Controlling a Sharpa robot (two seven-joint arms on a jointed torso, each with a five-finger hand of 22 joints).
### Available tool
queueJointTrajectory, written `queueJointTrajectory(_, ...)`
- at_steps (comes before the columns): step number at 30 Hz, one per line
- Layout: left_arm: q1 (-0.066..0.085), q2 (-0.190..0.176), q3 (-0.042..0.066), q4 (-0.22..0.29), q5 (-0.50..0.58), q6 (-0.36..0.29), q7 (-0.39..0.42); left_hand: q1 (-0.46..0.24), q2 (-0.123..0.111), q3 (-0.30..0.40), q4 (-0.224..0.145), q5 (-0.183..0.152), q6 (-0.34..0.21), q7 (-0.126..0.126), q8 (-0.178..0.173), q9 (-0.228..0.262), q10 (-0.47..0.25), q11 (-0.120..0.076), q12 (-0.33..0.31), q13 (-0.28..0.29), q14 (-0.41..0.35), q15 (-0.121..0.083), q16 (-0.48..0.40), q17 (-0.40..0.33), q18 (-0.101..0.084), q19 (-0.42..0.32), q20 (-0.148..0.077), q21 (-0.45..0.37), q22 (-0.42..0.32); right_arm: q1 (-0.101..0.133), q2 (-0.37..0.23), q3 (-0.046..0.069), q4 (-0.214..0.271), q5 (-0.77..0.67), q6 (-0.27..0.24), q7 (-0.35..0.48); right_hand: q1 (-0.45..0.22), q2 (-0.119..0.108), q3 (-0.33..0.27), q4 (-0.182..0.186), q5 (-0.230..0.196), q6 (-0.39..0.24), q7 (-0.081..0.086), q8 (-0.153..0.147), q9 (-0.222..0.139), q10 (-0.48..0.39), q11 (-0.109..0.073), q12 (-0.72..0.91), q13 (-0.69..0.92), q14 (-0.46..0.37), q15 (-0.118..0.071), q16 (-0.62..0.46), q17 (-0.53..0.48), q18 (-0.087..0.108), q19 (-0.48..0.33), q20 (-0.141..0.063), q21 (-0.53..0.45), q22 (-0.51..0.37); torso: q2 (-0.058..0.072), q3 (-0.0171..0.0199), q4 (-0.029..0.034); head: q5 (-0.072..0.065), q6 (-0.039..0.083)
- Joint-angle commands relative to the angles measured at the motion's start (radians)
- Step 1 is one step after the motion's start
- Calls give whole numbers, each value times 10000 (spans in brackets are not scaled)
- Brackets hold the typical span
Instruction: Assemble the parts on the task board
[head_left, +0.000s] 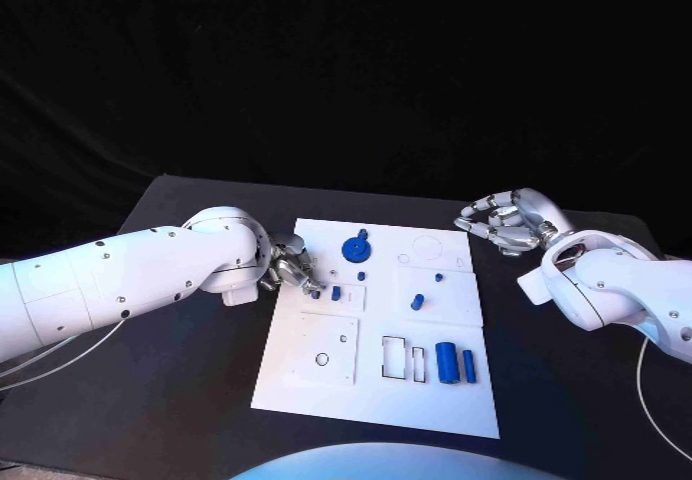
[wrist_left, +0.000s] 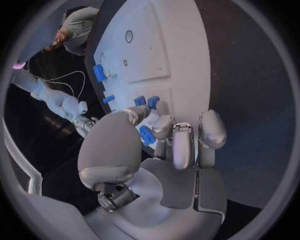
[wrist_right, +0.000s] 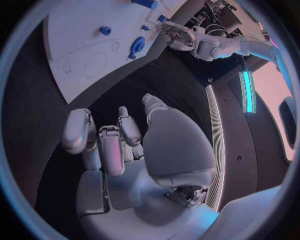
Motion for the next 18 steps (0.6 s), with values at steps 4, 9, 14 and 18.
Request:
queueJointTrajectory(4, 0, 21, 0, -12, 1, 141, 42, -301, 127, -346, 27, 58, -22, 94, -217, -154, -86, 68, -29, -19, 617, 103, 19, 863, 5, -25, 64, -48, 18, -5, 2, 0, 2, -44, 29, 73, -3, 72, -60, -6, 40, -56, 8, 37, 16, -77, -7, -39, -16, 473, -89, -45, 63, 61, -60, -22, -34, -11, 5, -5, 4, 1, 13)
queueJointTrajectory(9, 0, 14, 0, 35, 50, 21, 62, -849, 250, -1233, 33, 56, 94, 139, -414, -334, -84, 102, -14, -23, 618, 142, 23, 868, 6, -12, 96, -47, 36, -5, 4, 0, 2, -44, 28, 76, -9, 73, -67, -3, 39, -61, 9, 41, 15, -78, -6, -39, -18, 474, -89, -45, 67, 60, -57, -23, -33, -9, 2, -5, -2, 0, 21)
queueJointTrajectory(14, -2, -39, 0, 129, 95, -233, 91, -1086, 368, -2074, 29, 44, 134, 139, -481, -389, -83, 100, -3, -27, 616, 139, 23, 868, 7, 0, 96, -47, 50, -5, -1, 0, 4, -44, 26, 74, -9, 73, -67, -3, 39, -61, 9, 41, 15, -78, -6, -39, -18, 474, -89, -45, 67, 60, -57, -23, -33, -9, 2, -4, 3, -1, 32)
queueJointTrajectory(18, -5, -129, 0, 259, 120, -532, 130, -1058, 427, -2324, 23, 59, 66, 157, -546, -419, -86, 112, 0, -30, 616, 143, 25, 871, 6, 5, 95, -47, 54, -6, -7, 0, 6, -44, 25, 73, -9, 73, -67, -3, 39, -61, 9, 41, 15, -78, -6, -39, -18, 474, -89, -45, 67, 60, -57, -23, -33, -9, -2, 0, 1, -5, 41)
